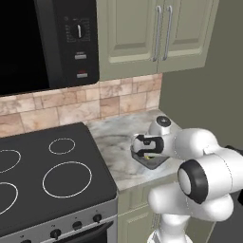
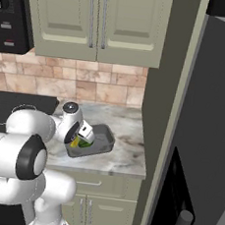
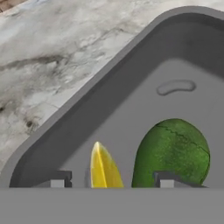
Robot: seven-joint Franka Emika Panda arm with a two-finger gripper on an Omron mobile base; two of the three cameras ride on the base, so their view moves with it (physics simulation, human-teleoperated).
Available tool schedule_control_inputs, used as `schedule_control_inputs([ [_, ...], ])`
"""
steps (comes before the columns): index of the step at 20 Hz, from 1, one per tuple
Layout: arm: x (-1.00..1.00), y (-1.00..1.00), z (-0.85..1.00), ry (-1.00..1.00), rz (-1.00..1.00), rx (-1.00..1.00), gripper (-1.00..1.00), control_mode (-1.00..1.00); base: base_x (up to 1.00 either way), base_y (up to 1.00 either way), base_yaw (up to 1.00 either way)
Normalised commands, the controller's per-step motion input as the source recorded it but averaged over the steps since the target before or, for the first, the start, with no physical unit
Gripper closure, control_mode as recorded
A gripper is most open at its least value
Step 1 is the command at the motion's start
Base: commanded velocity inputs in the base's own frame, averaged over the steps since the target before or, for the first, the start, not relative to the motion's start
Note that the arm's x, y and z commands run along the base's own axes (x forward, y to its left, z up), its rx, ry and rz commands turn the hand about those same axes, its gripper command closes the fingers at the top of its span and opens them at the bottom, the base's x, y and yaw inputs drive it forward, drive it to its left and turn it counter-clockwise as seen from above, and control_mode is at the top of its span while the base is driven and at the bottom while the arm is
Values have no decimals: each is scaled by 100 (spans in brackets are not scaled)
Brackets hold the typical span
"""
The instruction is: Take the avocado and lemon wedge out of the freezer and place them in the tupperware container on the counter. Then put the tupperware containing the vegetables back in the freezer.
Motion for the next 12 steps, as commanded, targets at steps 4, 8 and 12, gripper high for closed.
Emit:
schedule_control_inputs([
  [4,-3,-26,40,-5,0,0,-100,-100,0,0,0],
  [8,-20,-64,88,-10,0,4,-100,-100,0,0,0],
  [12,-12,-73,72,-4,0,2,-100,-100,0,0,0],
])
